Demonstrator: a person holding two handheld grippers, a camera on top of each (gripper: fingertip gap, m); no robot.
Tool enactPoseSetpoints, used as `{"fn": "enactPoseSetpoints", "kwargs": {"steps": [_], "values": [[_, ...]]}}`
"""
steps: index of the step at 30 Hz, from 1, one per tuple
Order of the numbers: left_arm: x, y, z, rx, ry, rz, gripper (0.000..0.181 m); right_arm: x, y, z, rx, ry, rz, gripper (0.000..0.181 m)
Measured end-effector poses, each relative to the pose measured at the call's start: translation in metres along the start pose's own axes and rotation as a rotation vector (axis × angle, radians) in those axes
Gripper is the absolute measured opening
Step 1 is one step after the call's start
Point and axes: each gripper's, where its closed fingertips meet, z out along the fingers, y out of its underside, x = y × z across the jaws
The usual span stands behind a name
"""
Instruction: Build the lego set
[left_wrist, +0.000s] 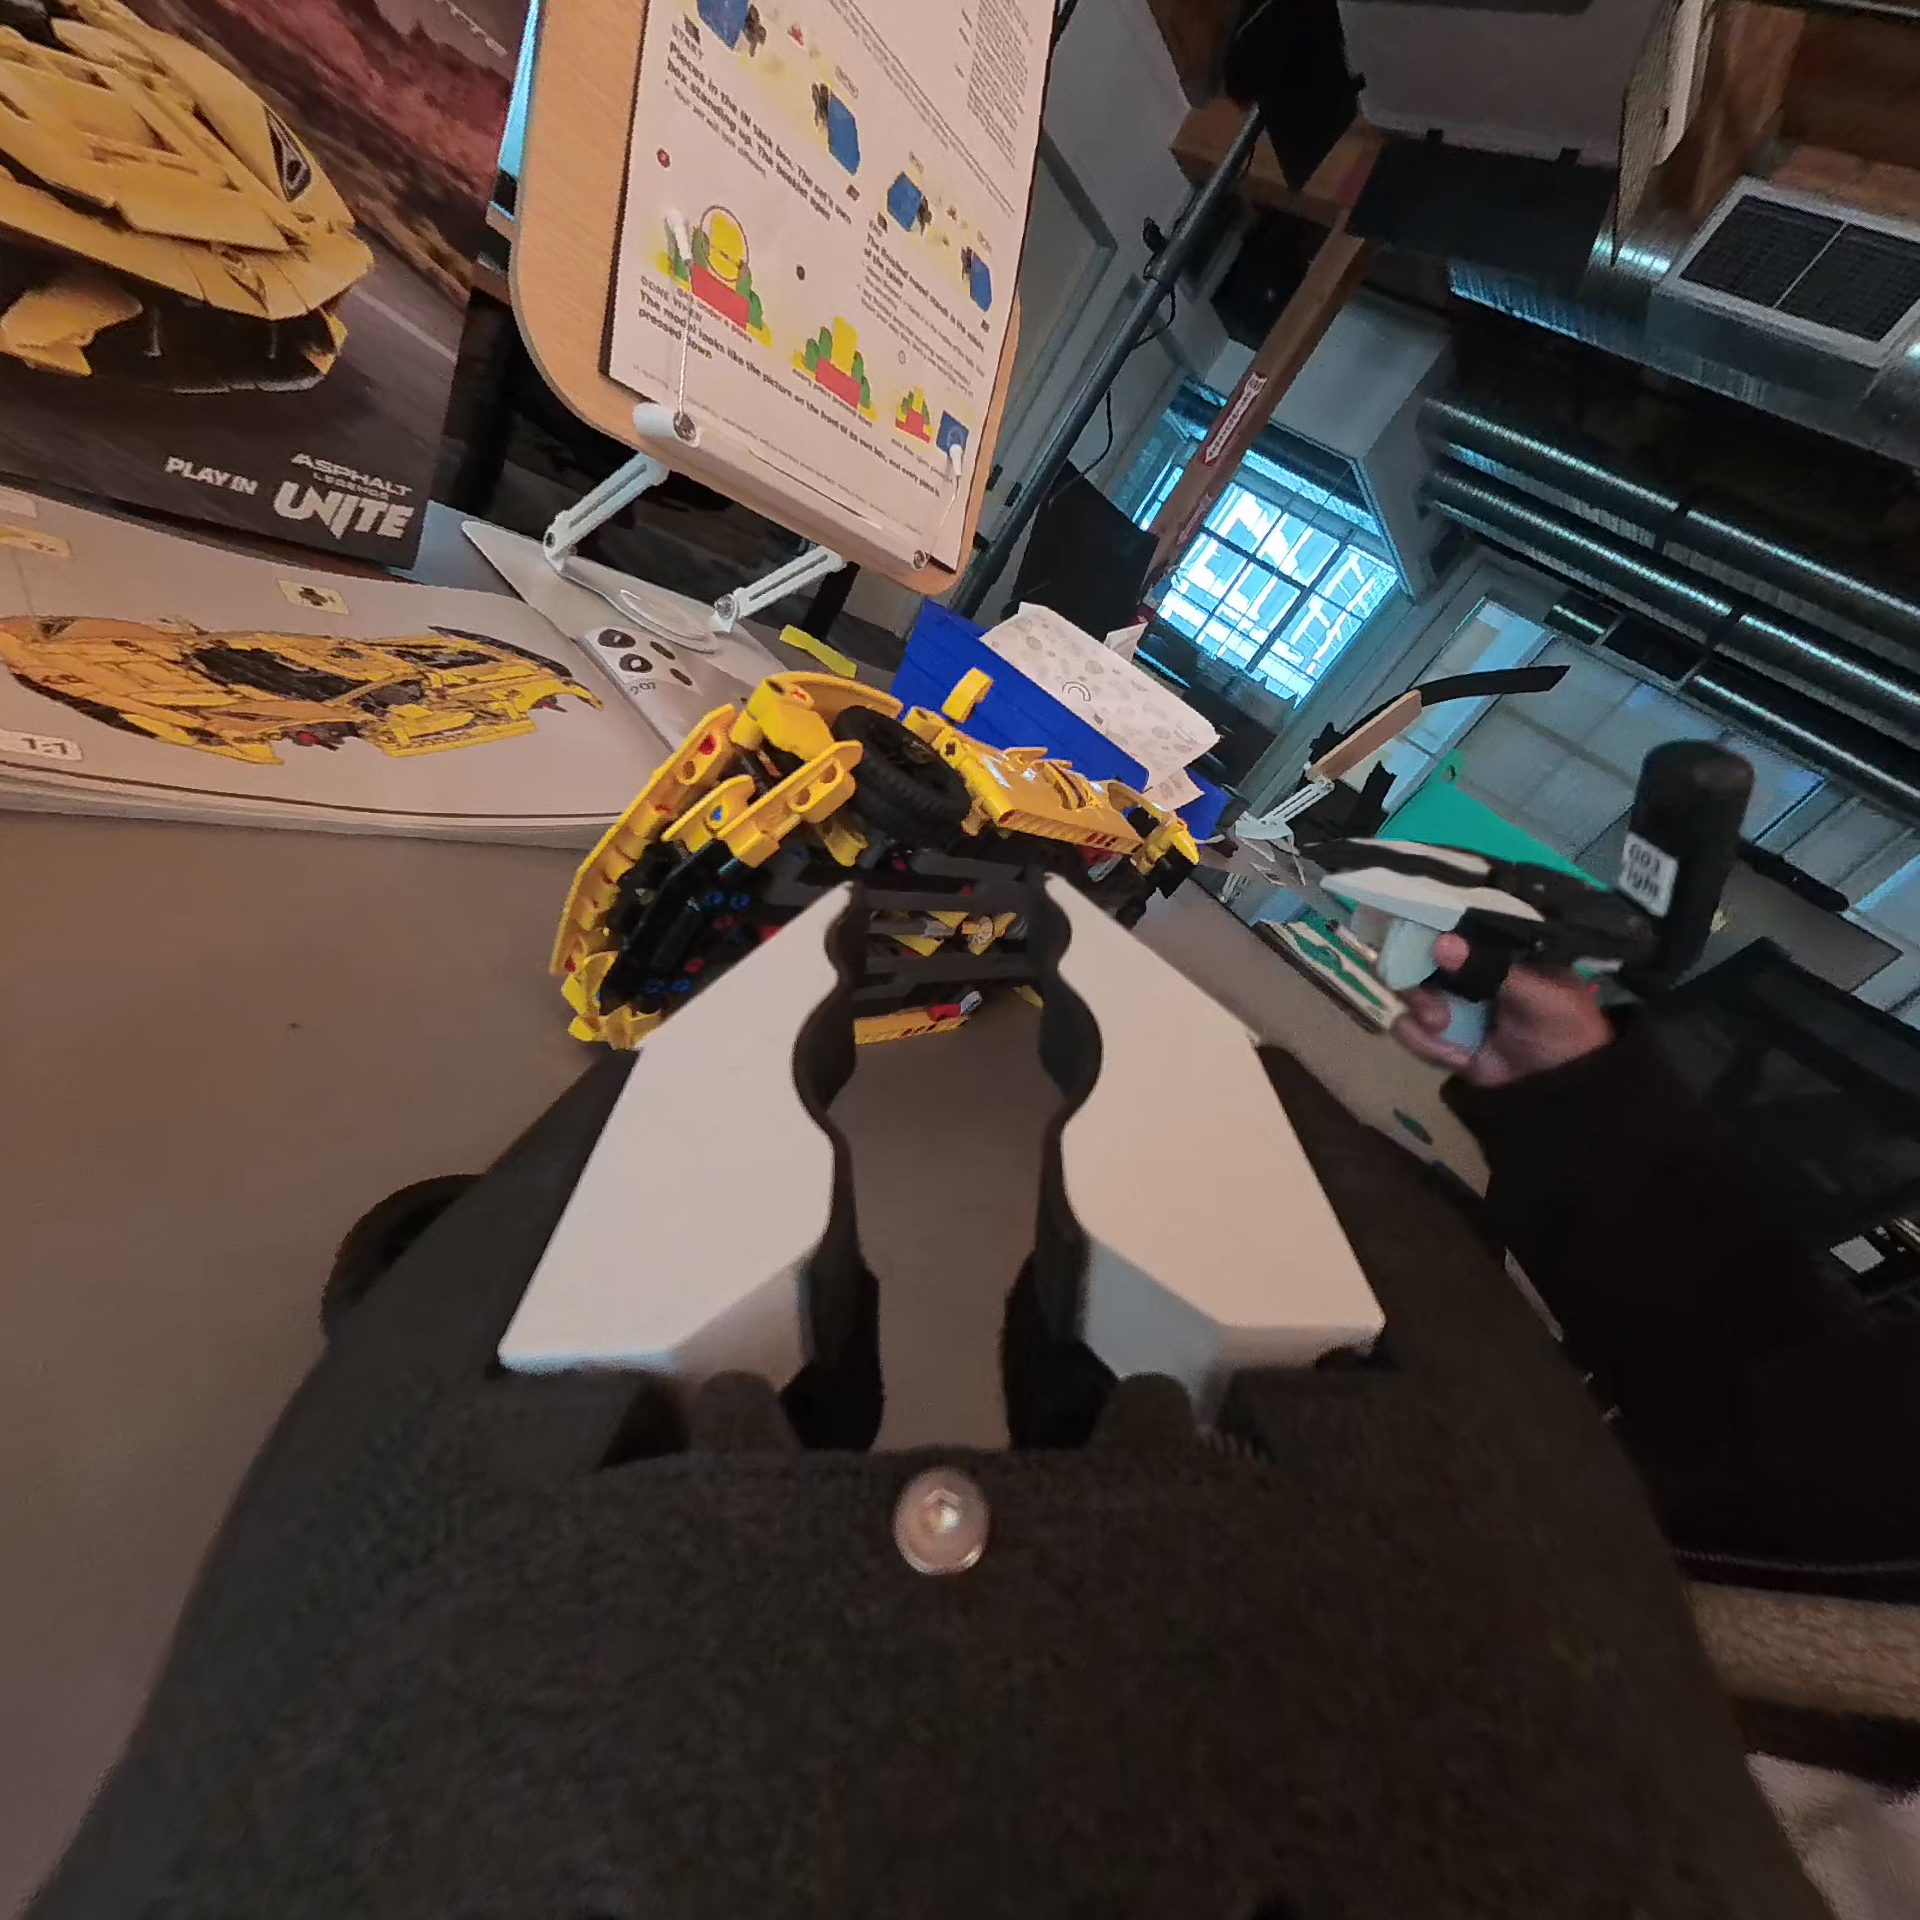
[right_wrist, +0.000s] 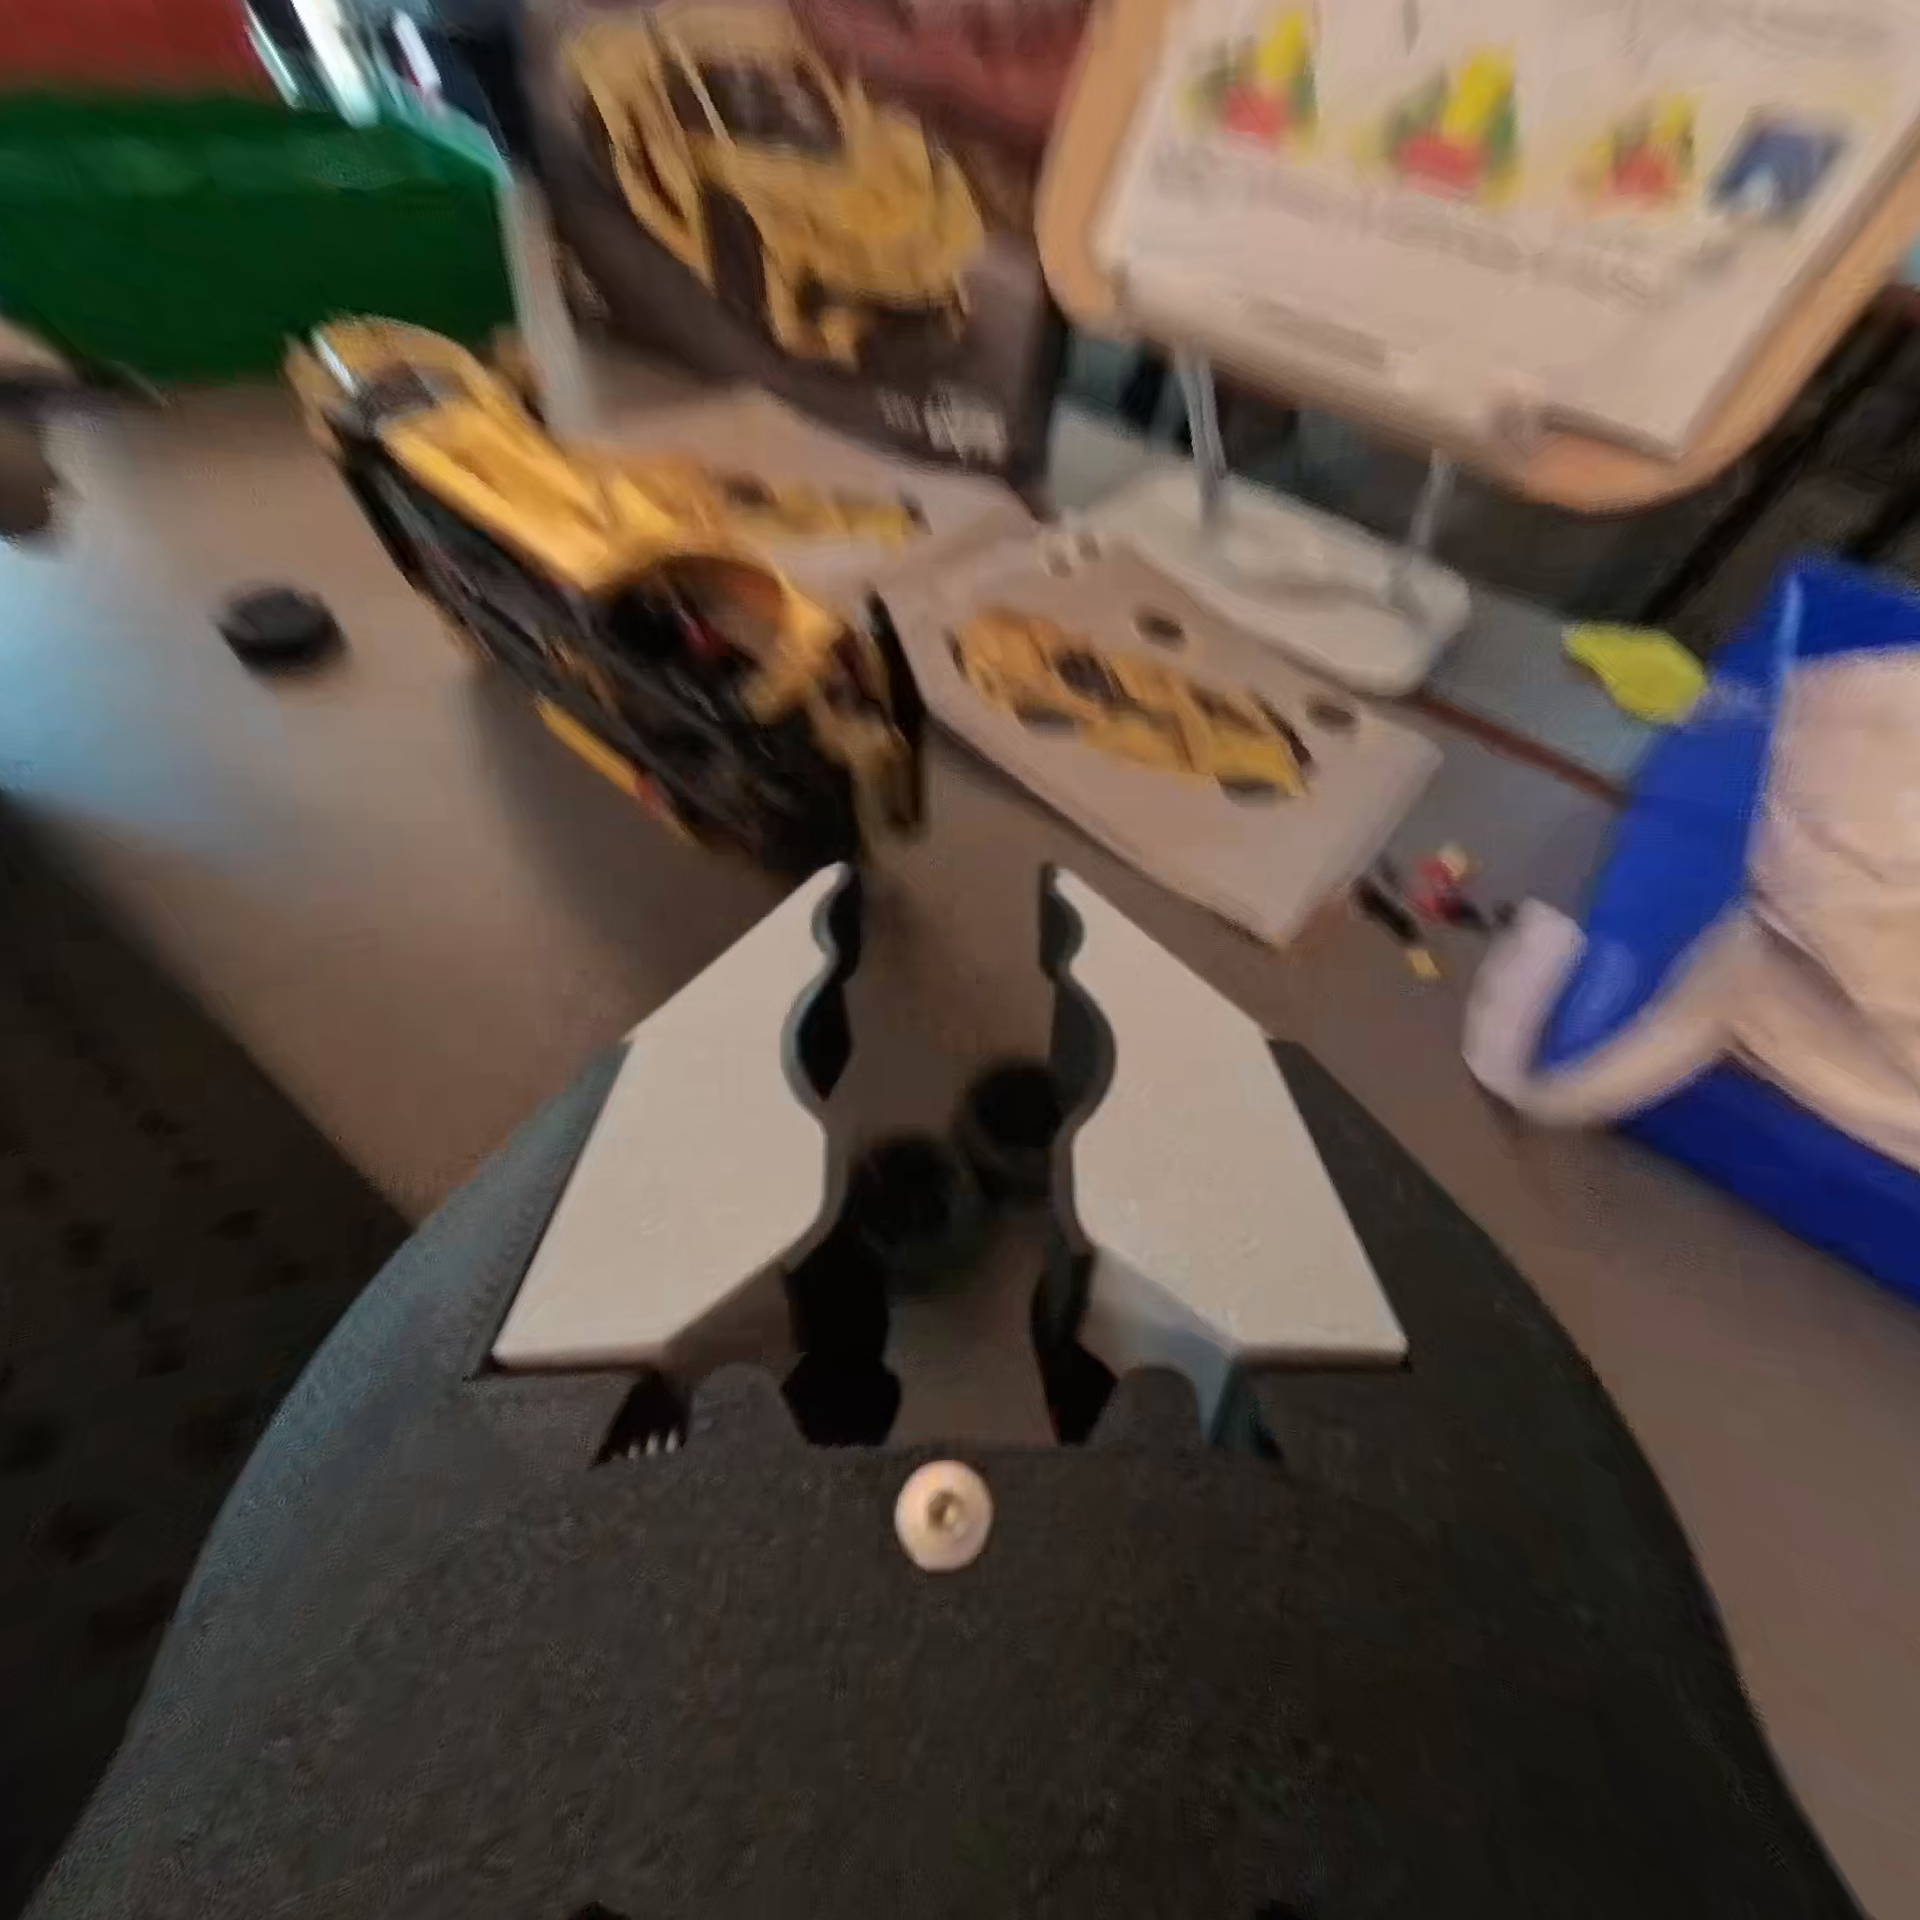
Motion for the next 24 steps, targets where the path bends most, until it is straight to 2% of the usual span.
{"fn": "enactPoseSetpoints", "kwargs": {"steps": [1, 3, 5, 7, 10, 12, 17, 20, 22, 24], "values": [[0.0, 0.002, 0.001, -0.013, 0.002, 0.004, 0.031, 0.013, 0.019, -0.01, -0.118, 0.008, -0.014, 0.039], [0.002, 0.005, 0.004, -0.036, 0.008, 0.012, 0.031, 0.016, 0.054, -0.028, -0.293, -0.056, -0.023, 0.043], [0.004, 0.007, 0.005, -0.042, 0.011, 0.022, 0.031, 0.002, 0.067, -0.034, -0.323, -0.156, 0.023, 0.048], [0.003, 0.008, 0.006, -0.046, 0.013, 0.016, 0.031, -0.008, 0.076, -0.024, -0.343, -0.185, 0.033, 0.049], [0.002, 0.007, 0.005, -0.039, 0.018, -0.009, 0.031, -0.021, 0.105, -0.004, -0.482, -0.202, 0.003, 0.057], [0.001, 0.005, 0.004, -0.03, 0.014, -0.014, 0.031, -0.023, 0.116, 0.005, -0.522, -0.199, 0.004, 0.061], [0.006, 0.011, 0.008, -0.069, 0.016, 0.03, 0.031, -0.016, 0.126, 0.021, -0.535, -0.142, -0.004, 0.045], [0.019, 0.015, 0.012, -0.089, 0.042, 0.139, 0.031, -0.03, 0.115, 0.017, -0.49, -0.258, 0.077, 0.044], [0.043, 0.017, 0.02, -0.064, 0.128, 0.308, 0.031, -0.054, 0.077, 0.011, -0.305, -0.462, 0.259, 0.044], [0.09, 0.025, 0.028, -0.001, 0.32, 0.541, 0.032, -0.084, 0.027, -0.006, -0.097, -0.757, 0.482, 0.043]]}}
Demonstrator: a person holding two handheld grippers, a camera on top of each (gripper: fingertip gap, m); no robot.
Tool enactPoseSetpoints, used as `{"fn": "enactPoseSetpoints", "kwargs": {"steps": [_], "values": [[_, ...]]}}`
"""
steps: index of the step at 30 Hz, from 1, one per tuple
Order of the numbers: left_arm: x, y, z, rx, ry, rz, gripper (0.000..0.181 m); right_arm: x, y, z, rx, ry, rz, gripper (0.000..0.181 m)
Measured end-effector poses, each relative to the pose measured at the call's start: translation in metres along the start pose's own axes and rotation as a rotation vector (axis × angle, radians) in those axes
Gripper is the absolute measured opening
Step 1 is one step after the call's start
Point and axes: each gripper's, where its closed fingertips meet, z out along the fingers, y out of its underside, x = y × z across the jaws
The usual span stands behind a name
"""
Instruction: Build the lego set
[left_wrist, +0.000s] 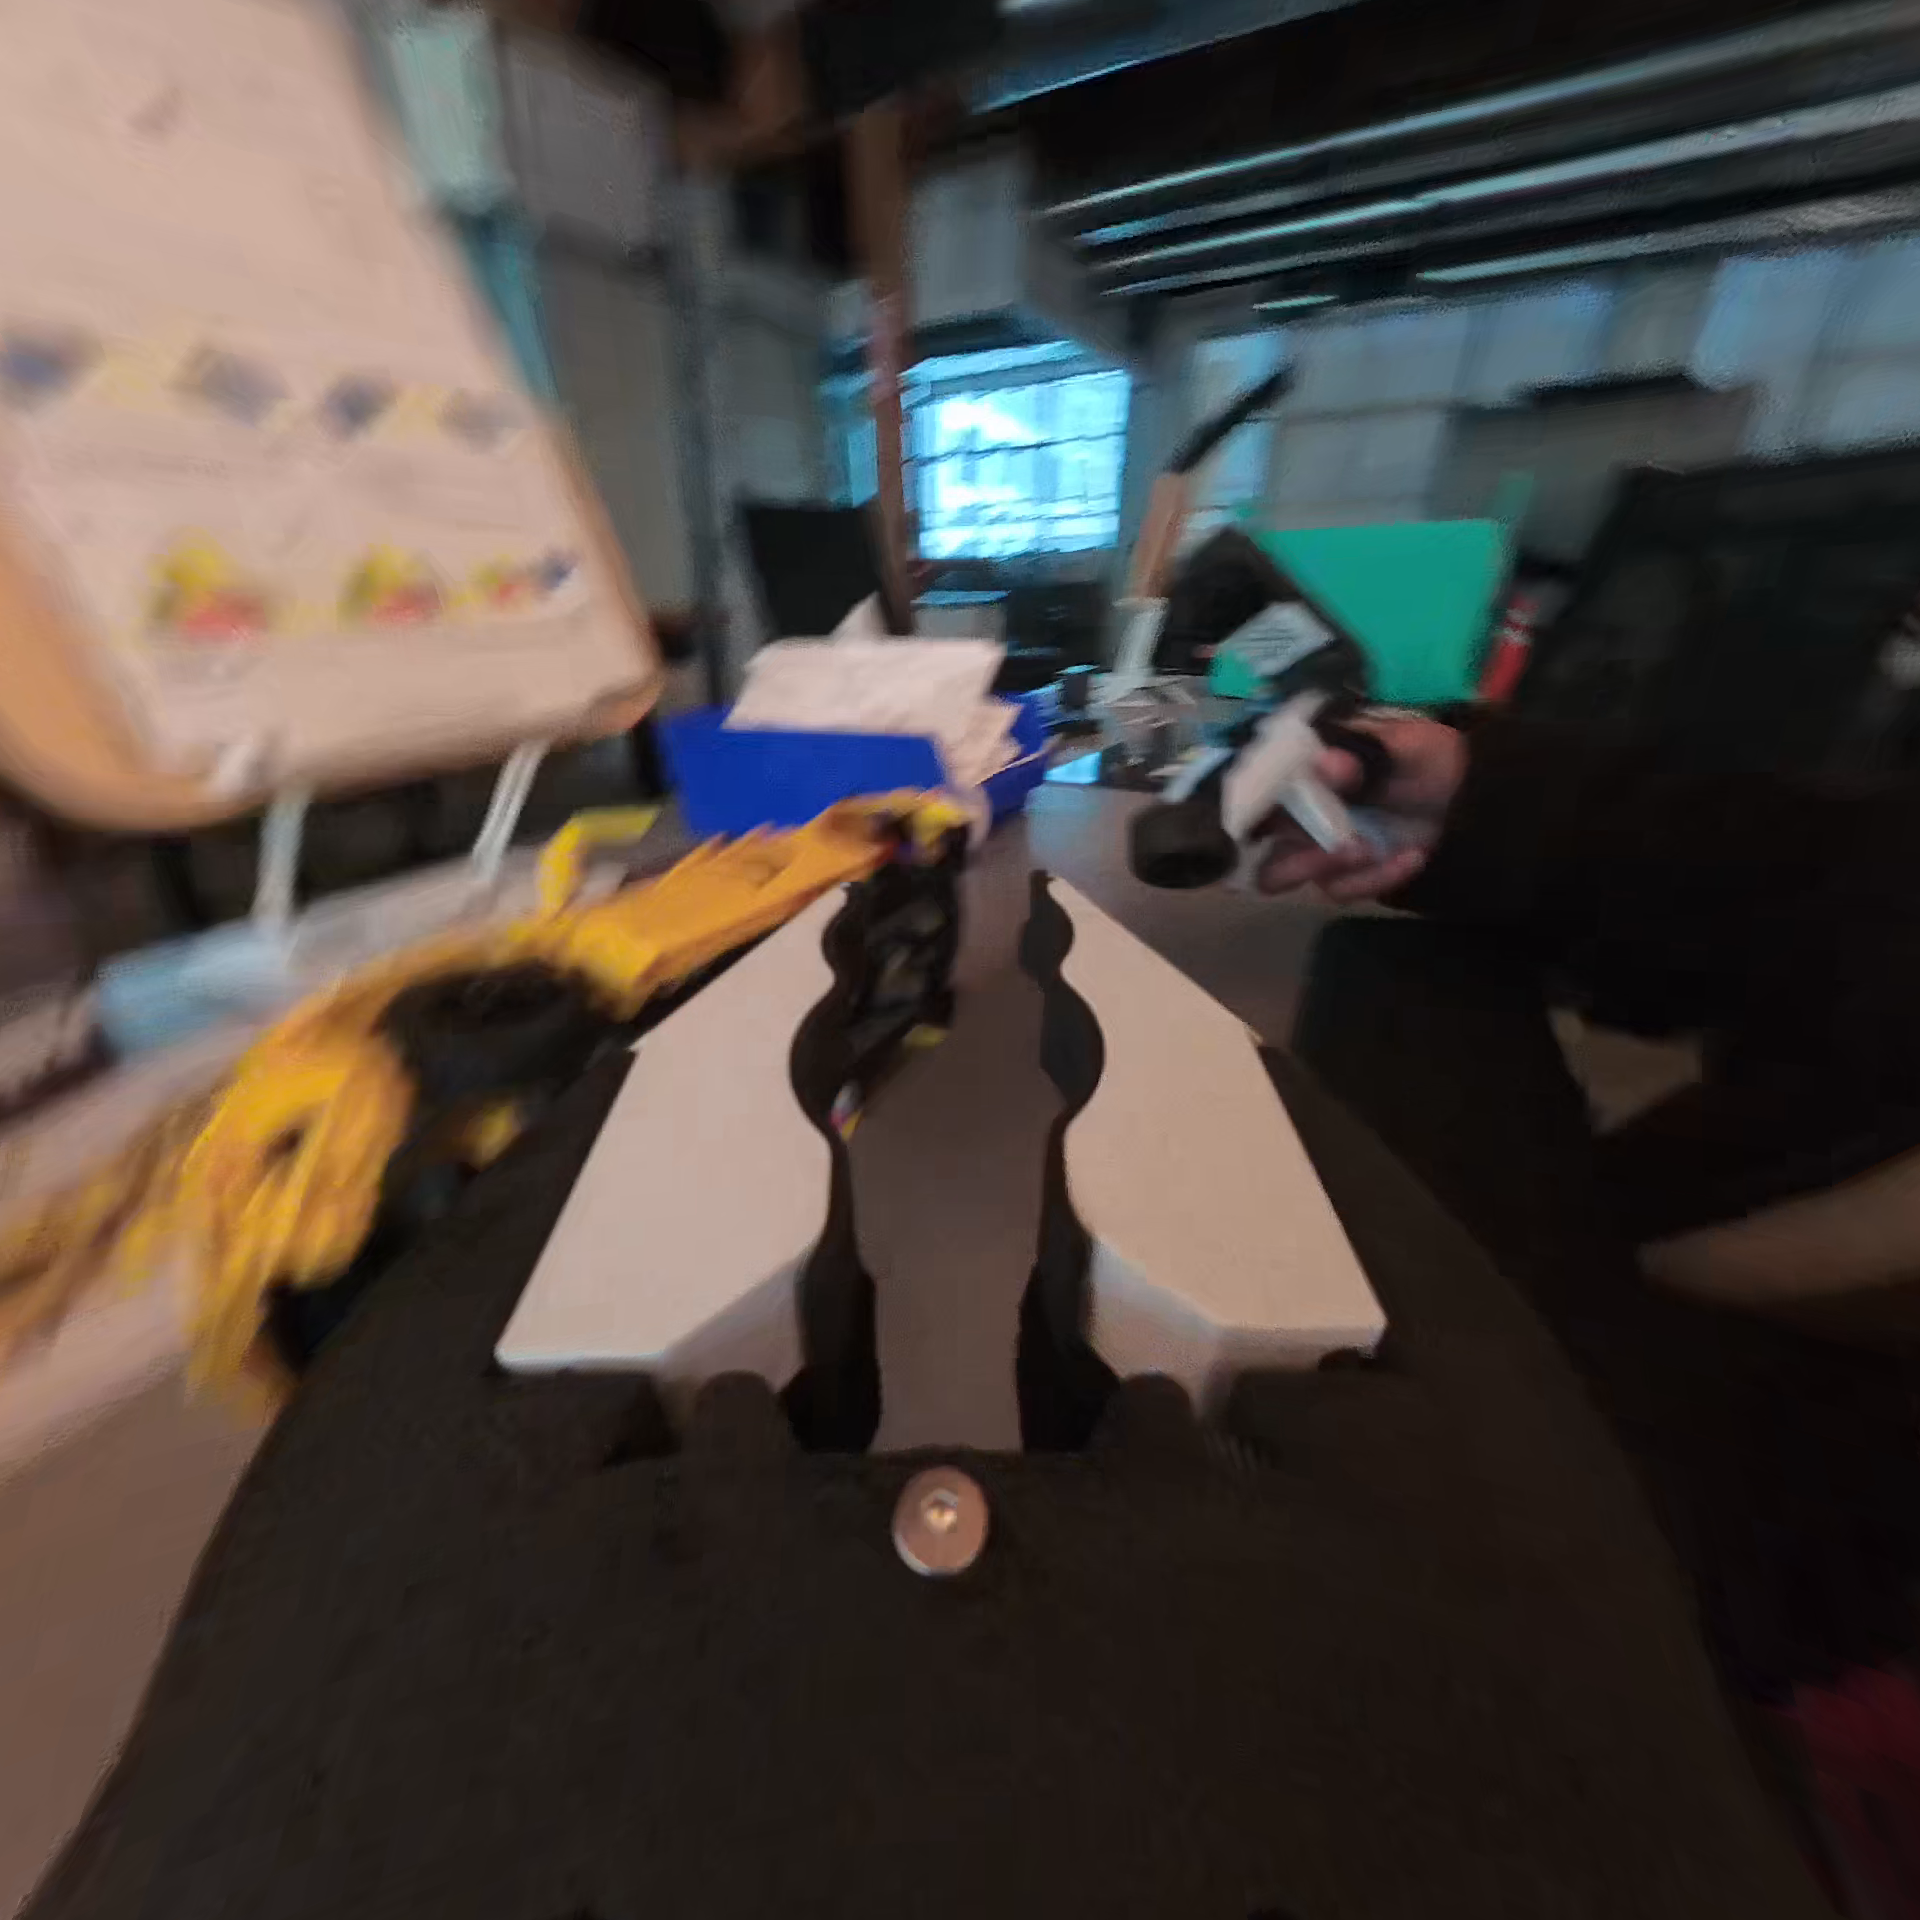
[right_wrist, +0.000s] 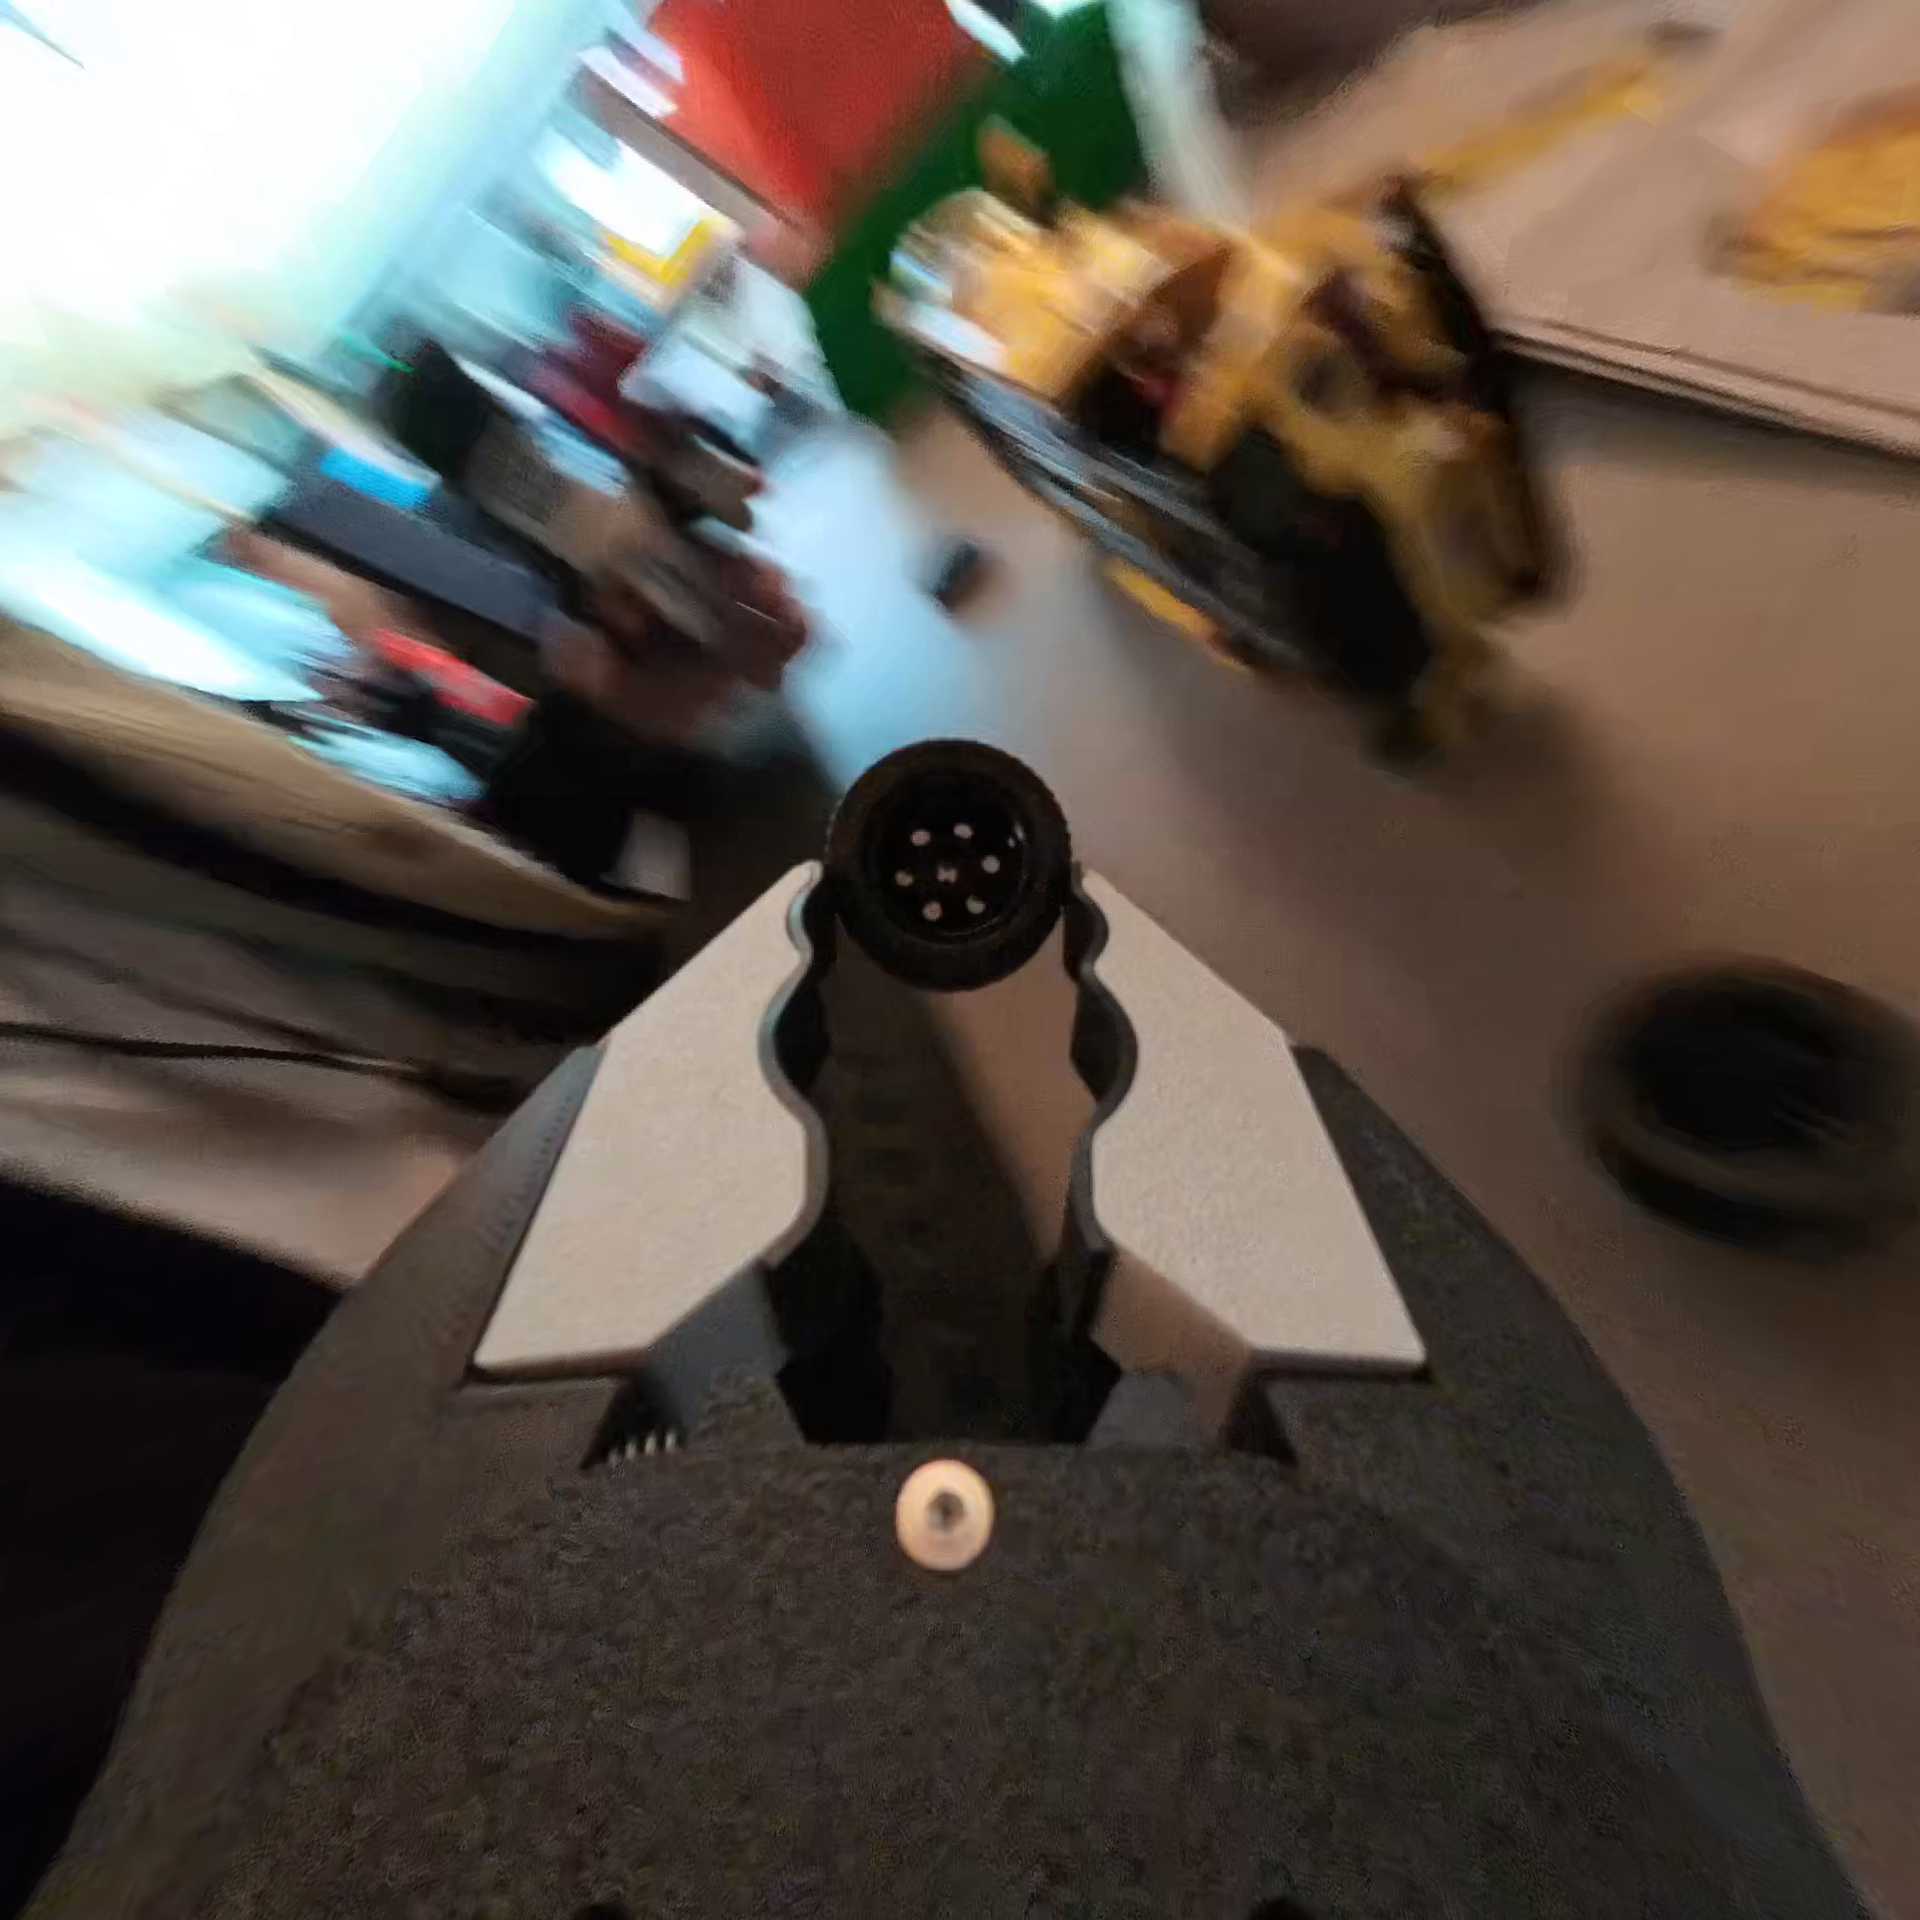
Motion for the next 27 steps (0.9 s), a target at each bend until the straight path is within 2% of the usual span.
{"fn": "enactPoseSetpoints", "kwargs": {"steps": [2, 3, 5, 7, 11, 13, 15, 17, 20, 23, 25, 27], "values": [[0.044, -0.008, 0.022, -0.031, 0.161, 0.111, 0.035, -0.054, -0.019, 0.004, 0.107, -0.392, 0.135, 0.043], [0.062, -0.014, 0.032, -0.052, 0.24, 0.116, 0.035, -0.072, -0.025, 0.006, 0.132, -0.535, 0.193, 0.043], [0.099, -0.029, 0.046, -0.068, 0.434, 0.089, 0.036, -0.093, -0.031, 0.015, 0.125, -0.728, 0.323, 0.043], [0.114, -0.041, 0.059, -0.083, 0.536, 0.08, 0.036, -0.114, -0.033, 0.021, 0.107, -0.913, 0.415, 0.043], [0.114, -0.05, 0.076, -0.08, 0.62, 0.043, 0.039, -0.139, -0.029, 0.037, 0.059, -1.042, 0.47, 0.043], [0.12, -0.053, 0.072, -0.081, 0.696, -0.011, 0.039, -0.14, -0.027, 0.045, 0.045, -1.012, 0.46, 0.043], [0.12, -0.046, 0.073, -0.11, 0.702, -0.001, 0.025, -0.139, -0.026, 0.047, 0.041, -1.015, 0.473, 0.043], [0.115, -0.04, 0.073, -0.17, 0.688, -0.07, 0.024, -0.132, -0.025, 0.05, 0.05, -0.962, 0.469, 0.044], [0.09, -0.021, 0.077, -0.368, 0.581, -0.343, 0.023, -0.099, -0.034, 0.057, 0.151, -0.701, 0.32, 0.05], [0.055, -0.013, 0.084, -0.316, 0.449, -0.608, 0.022, -0.06, -0.046, 0.057, 0.25, -0.222, -0.057, 0.056], [0.037, -0.003, 0.086, -0.295, 0.394, -0.766, 0.022, -0.051, -0.048, 0.06, 0.237, 0.031, -0.358, 0.066], [0.027, 0.011, 0.087, -0.301, 0.352, -0.843, 0.022, -0.045, -0.05, 0.066, 0.195, 0.258, -0.585, 0.067]]}}
